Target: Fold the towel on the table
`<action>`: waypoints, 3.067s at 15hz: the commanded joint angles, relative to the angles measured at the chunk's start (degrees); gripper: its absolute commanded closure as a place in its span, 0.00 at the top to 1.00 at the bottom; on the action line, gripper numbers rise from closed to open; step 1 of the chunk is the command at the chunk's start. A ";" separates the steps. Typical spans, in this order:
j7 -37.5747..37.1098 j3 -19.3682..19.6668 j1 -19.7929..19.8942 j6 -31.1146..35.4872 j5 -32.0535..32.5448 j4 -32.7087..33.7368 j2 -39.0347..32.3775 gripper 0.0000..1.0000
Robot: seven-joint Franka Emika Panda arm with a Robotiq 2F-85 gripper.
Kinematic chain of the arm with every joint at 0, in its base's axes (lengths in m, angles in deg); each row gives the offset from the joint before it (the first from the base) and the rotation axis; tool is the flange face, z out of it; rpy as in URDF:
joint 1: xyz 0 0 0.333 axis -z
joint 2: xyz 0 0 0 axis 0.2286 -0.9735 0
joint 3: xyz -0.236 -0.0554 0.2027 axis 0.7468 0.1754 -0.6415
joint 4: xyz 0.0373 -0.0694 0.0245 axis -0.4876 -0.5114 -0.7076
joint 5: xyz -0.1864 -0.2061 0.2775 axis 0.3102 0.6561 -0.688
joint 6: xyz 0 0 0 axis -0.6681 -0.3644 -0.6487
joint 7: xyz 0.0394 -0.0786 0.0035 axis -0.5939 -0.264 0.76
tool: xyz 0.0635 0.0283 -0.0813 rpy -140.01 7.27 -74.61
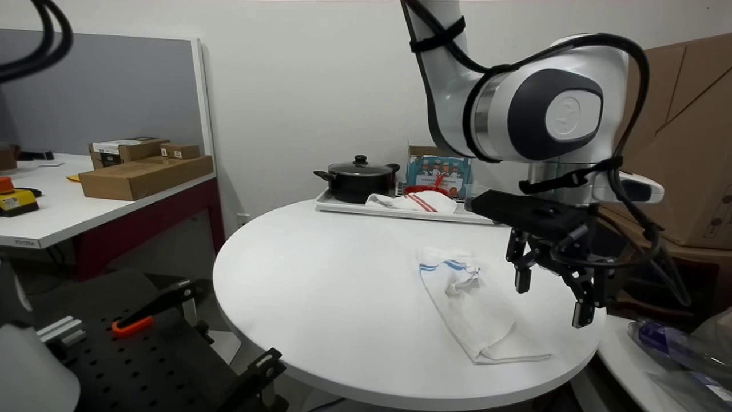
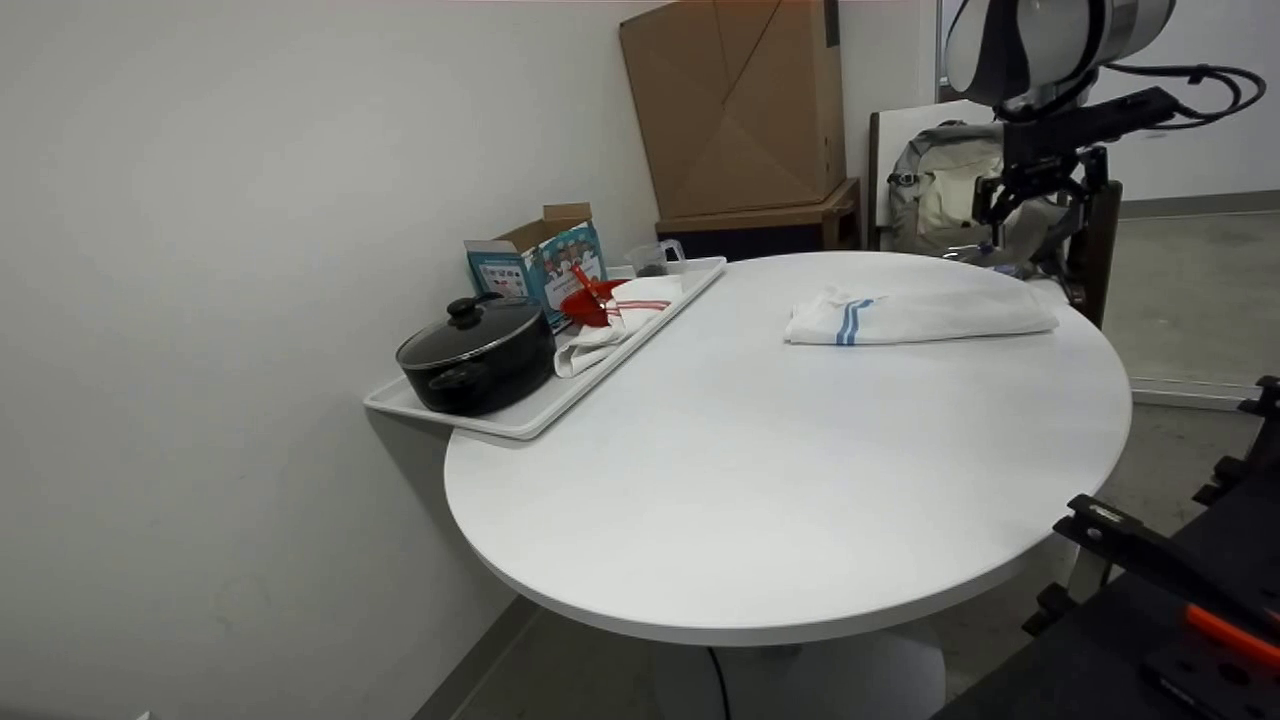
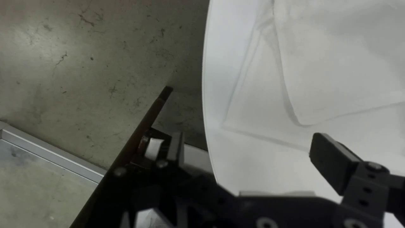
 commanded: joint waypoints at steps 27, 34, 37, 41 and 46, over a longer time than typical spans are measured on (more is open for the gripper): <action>1.78 -5.55 0.45 0.75 -3.79 8.86 -11.34 0.00; -0.40 -2.86 -1.20 -0.66 -2.72 7.66 -8.55 0.01; -3.19 1.06 -3.11 -0.90 -1.73 7.49 -7.12 0.01; -10.61 8.01 -6.28 0.50 -0.73 6.86 -6.20 0.01; -15.38 12.48 -8.43 1.39 1.07 6.86 -8.53 0.29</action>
